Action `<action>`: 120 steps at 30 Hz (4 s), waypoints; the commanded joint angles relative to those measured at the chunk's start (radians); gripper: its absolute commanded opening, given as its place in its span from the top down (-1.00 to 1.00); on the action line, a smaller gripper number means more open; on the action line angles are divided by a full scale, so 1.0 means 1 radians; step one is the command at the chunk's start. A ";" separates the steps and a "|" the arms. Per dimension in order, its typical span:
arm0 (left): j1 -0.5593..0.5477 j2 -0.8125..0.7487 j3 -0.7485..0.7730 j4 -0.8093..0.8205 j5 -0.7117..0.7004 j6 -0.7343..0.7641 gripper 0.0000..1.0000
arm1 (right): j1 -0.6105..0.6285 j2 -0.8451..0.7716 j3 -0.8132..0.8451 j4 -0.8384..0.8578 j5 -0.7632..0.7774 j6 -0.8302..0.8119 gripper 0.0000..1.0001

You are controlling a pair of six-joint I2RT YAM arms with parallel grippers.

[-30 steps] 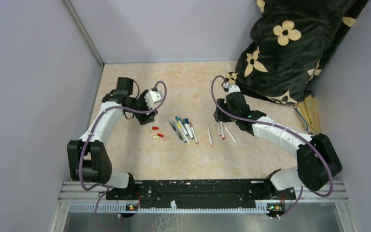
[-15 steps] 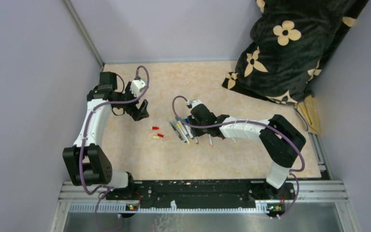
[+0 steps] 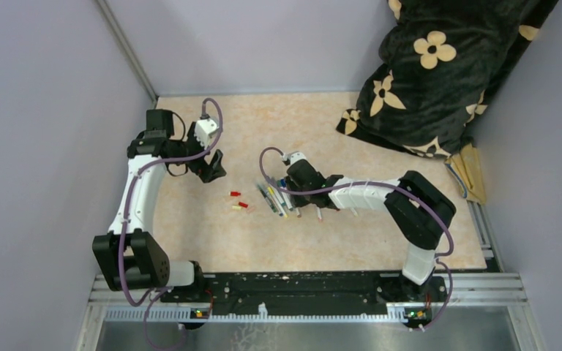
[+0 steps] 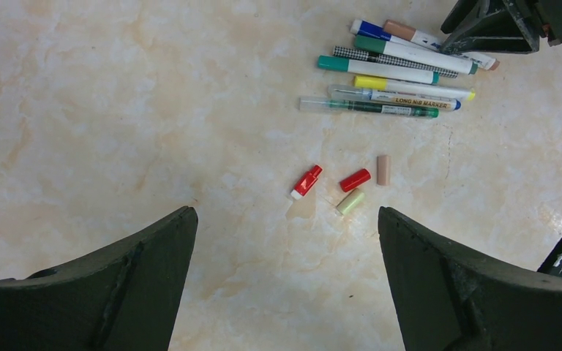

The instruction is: Open the pen caps

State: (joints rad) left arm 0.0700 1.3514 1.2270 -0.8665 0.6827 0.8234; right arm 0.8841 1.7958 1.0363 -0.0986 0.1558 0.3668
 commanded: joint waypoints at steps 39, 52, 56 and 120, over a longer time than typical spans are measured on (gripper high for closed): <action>-0.434 -0.138 -0.280 0.088 0.013 0.378 -0.91 | -0.112 -0.137 0.053 0.068 -0.942 0.118 1.00; -0.532 -0.171 -0.347 0.067 -0.045 0.445 -0.22 | -0.112 -0.062 0.083 0.185 -1.055 0.212 1.00; -0.539 -0.172 -0.349 0.071 -0.072 0.453 0.11 | -0.112 -0.049 0.086 0.183 -1.062 0.215 1.00; -0.297 -0.018 -0.285 0.204 -0.349 0.619 1.00 | -0.290 -0.360 -0.093 -0.206 -0.929 -0.026 1.00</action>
State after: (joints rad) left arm -0.2367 1.3262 0.9062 -0.6197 0.3103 1.4433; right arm 0.6140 1.5135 0.9291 -0.2729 -0.8524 0.3641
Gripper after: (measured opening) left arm 0.222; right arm 0.109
